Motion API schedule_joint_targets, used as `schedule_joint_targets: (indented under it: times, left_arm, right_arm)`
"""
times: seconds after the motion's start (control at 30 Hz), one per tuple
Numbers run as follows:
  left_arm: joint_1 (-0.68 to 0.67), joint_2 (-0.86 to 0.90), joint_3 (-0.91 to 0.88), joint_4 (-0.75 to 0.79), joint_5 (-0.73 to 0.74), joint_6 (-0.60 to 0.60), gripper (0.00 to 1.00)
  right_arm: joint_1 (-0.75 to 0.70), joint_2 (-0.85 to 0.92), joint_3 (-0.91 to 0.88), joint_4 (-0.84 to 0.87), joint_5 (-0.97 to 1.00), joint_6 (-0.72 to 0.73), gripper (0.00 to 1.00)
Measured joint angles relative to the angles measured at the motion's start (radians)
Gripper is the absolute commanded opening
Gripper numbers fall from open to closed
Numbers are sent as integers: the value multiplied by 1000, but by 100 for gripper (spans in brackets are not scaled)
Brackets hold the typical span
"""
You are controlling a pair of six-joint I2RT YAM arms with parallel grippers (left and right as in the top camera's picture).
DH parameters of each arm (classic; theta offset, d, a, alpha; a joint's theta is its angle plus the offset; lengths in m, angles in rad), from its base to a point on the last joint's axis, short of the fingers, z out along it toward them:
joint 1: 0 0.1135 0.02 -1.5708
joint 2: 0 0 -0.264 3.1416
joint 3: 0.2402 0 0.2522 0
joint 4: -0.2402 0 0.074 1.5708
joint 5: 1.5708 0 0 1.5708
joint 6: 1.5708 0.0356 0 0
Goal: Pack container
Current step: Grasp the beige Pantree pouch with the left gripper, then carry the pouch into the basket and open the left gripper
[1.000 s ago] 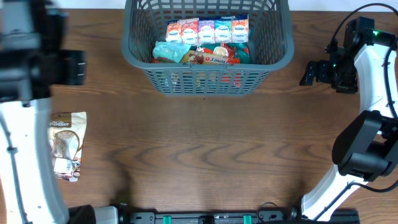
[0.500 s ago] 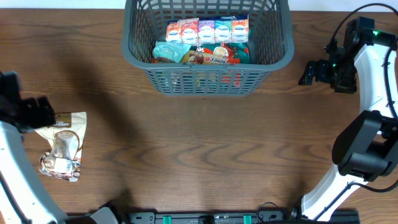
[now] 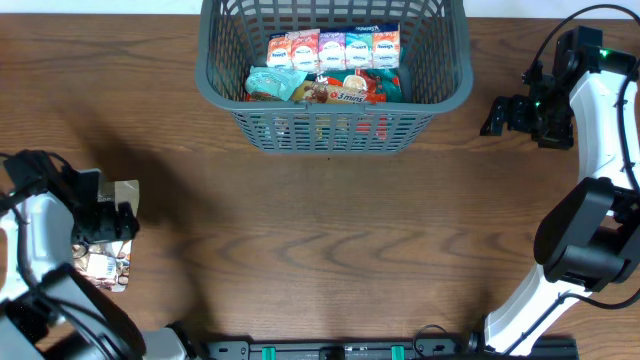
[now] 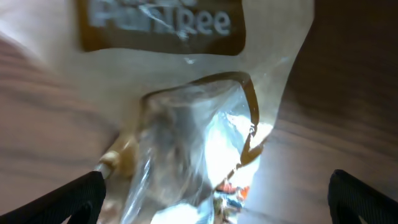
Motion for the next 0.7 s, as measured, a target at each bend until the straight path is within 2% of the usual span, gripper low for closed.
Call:
schedule_joint_targets:
  times: [0.27, 0.4, 0.43, 0.63, 0.7]
  left_arm:
    - [0, 146, -1, 79, 1, 66, 99]
    - [5, 160, 9, 95, 16, 73, 100]
    - [6, 164, 13, 96, 21, 76, 96]
    - [10, 172, 19, 111, 40, 75, 54]
    - [10, 173, 19, 116, 40, 79, 47]
  right_arm:
    - [0, 0, 0, -2, 1, 1, 99]
    - [0, 0, 0, -2, 2, 1, 99]
    - [0, 0, 0, -2, 2, 1, 99]
    - [0, 0, 0, -1, 3, 1, 99]
    - [0, 0, 0, 0, 5, 1, 99]
